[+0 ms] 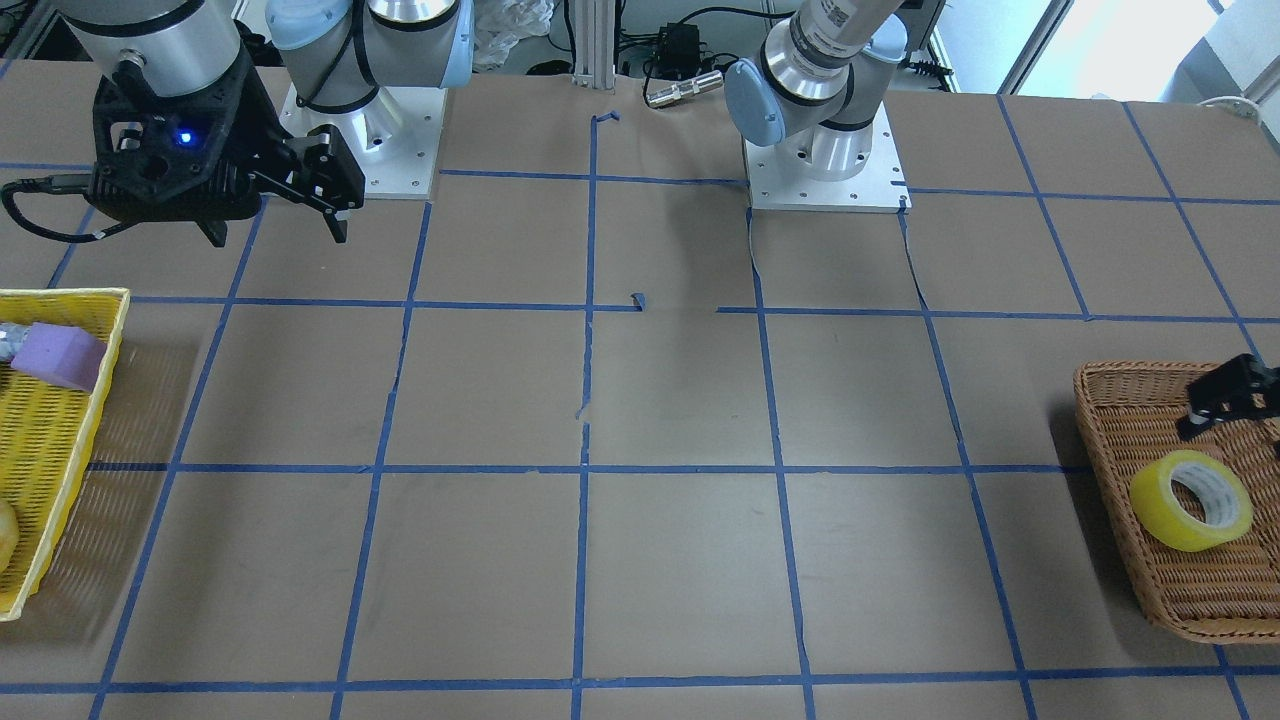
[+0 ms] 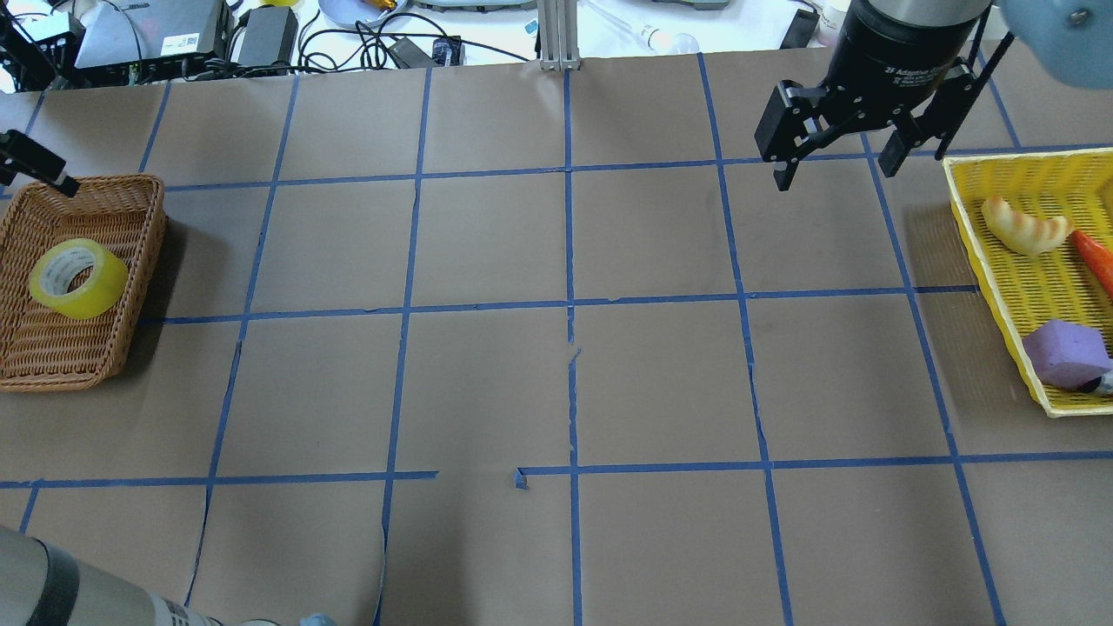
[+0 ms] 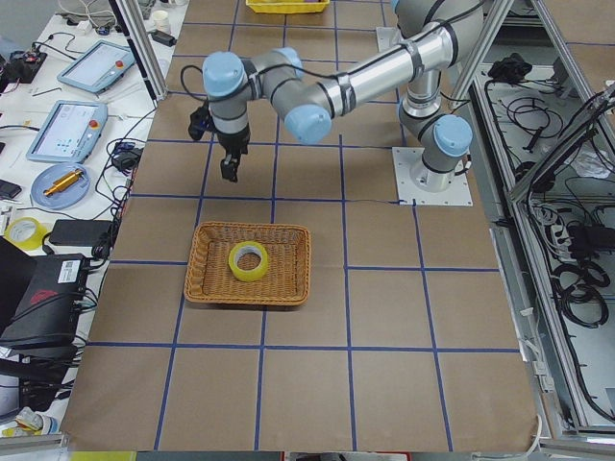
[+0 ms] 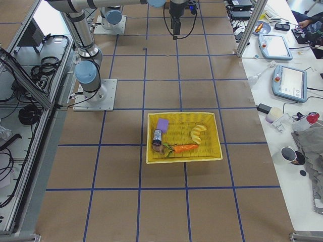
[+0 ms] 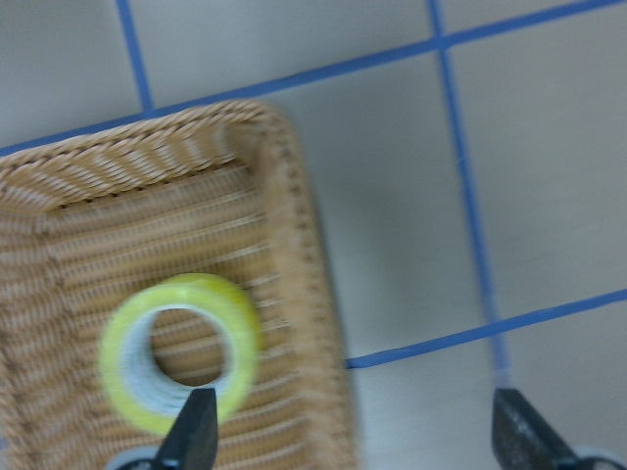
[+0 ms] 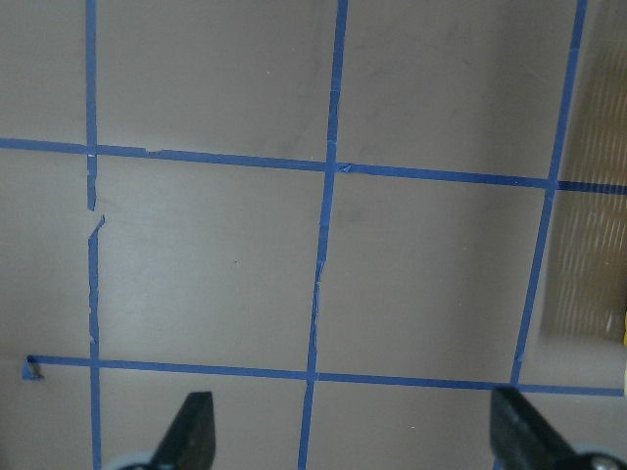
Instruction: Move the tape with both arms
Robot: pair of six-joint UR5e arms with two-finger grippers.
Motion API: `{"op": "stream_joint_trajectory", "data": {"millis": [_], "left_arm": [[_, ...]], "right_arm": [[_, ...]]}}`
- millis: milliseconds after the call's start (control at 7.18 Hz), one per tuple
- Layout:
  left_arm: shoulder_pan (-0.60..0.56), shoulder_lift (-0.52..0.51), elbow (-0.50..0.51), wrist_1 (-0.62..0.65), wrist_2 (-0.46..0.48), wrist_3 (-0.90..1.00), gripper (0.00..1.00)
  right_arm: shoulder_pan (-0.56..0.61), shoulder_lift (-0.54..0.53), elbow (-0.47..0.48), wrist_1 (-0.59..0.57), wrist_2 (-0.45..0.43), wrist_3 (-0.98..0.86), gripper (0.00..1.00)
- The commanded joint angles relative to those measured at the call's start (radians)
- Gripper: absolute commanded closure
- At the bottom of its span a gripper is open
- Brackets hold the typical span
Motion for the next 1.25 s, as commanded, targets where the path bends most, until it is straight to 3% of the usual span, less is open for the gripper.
{"op": "stream_joint_trajectory", "data": {"millis": [0,279,1115], "left_arm": [[-0.229,0.145,-0.081,-0.091,-0.004,-0.376,0.00],[-0.367,0.235,-0.119,-0.076,-0.001,-0.537,0.00],[-0.382,0.244,-0.149,0.050,0.031,-0.596,0.00]], "right_arm": [[-0.002,-0.002,0.002,-0.001,0.001,0.000,0.00],[-0.001,-0.002,0.002,0.000,0.000,0.000,0.00],[0.001,-0.002,0.003,0.000,0.000,0.001,0.00]]}}
